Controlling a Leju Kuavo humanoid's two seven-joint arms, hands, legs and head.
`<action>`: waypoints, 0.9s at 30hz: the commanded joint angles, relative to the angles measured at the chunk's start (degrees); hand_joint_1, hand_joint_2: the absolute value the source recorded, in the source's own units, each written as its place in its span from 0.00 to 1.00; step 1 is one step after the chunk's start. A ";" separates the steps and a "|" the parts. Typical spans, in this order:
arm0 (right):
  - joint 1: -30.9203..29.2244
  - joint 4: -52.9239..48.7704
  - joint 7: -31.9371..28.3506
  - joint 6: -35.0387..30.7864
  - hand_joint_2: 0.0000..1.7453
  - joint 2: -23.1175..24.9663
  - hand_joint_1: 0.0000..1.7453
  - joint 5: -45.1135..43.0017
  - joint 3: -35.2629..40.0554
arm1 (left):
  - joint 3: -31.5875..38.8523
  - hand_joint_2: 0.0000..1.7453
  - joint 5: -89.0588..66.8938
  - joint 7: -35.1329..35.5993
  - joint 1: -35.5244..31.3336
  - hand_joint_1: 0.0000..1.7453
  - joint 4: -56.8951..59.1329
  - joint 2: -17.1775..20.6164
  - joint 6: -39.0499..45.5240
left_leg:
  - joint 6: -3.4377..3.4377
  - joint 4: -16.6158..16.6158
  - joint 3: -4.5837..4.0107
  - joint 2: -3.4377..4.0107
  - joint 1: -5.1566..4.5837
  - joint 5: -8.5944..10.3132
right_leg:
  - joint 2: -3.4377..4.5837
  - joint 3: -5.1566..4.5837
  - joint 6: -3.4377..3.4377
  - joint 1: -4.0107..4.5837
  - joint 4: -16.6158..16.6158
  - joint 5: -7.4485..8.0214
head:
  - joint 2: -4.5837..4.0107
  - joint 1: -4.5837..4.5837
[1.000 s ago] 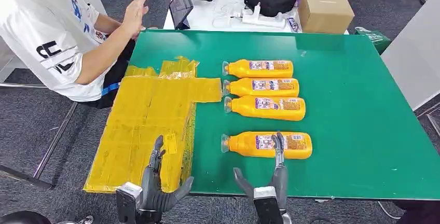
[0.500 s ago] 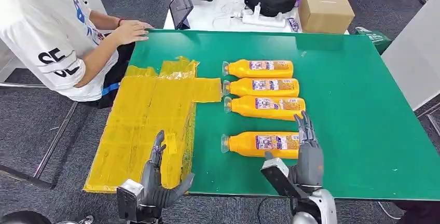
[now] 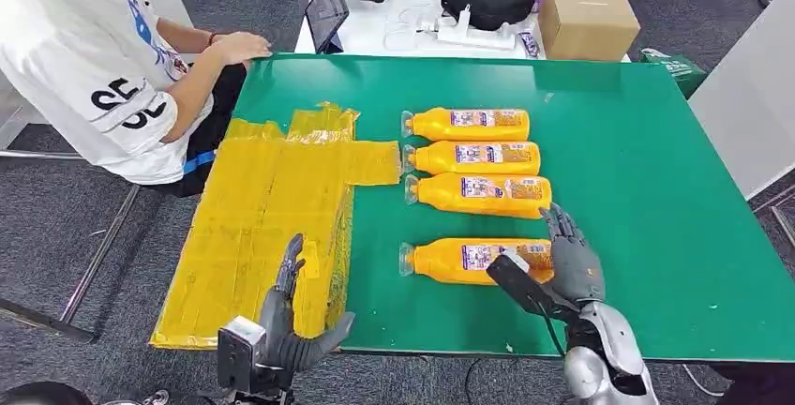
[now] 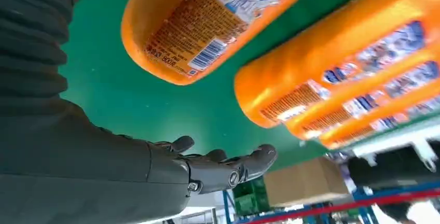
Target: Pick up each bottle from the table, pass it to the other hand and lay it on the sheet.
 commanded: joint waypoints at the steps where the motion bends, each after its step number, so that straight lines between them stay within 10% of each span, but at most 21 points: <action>1: -9.83 15.53 0.45 3.12 1.00 -2.17 0.00 -0.81 3.49 | 1.44 1.00 -0.04 0.58 -3.39 0.00 6.11 -0.90 -0.66 | -0.07 -0.07 0.22 0.24 0.08 -0.03 | 0.16 0.20 -0.11 0.10 -0.14 0.08 | 0.00 0.00; 13: -10.03 15.72 0.44 3.38 1.00 -2.47 0.00 -0.91 3.96 | 1.34 1.00 -0.03 0.73 -3.50 0.00 6.32 -0.78 -0.88 | -0.08 -0.03 0.25 0.10 0.09 -0.07 | 0.02 0.26 -0.13 0.11 -0.11 -0.01 | 0.00 0.00; 27: -29.74 39.18 -3.95 9.09 1.00 -1.75 0.00 -6.48 15.91 | 0.52 1.00 0.87 0.49 -7.39 0.00 12.45 -0.52 -2.82 | -0.03 -0.03 0.20 0.32 0.07 0.07 | 0.24 0.16 -0.08 0.09 -0.08 0.15 | 0.00 0.00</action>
